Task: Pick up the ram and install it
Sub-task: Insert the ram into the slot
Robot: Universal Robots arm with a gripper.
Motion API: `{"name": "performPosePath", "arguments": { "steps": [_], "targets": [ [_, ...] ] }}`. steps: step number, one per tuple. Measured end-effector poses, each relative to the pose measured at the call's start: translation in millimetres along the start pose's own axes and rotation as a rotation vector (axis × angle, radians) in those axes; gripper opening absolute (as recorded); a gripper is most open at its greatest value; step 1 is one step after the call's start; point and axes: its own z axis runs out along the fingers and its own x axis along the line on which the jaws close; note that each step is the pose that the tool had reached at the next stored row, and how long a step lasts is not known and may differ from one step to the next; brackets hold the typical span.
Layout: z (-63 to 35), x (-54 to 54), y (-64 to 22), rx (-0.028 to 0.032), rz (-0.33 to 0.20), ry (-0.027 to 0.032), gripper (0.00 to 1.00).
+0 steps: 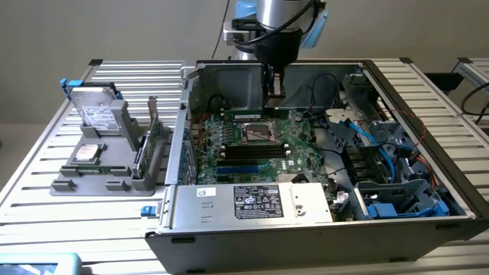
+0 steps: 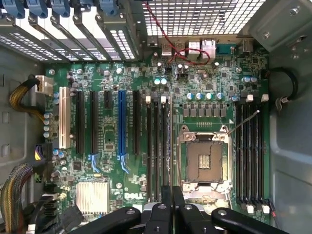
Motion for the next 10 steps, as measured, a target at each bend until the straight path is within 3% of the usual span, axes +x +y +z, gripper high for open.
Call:
{"name": "performPosePath", "arguments": {
  "steps": [10],
  "targets": [
    [16.2,0.0,-1.6,-0.0002,0.001,0.0010,0.12]
  ]
}}
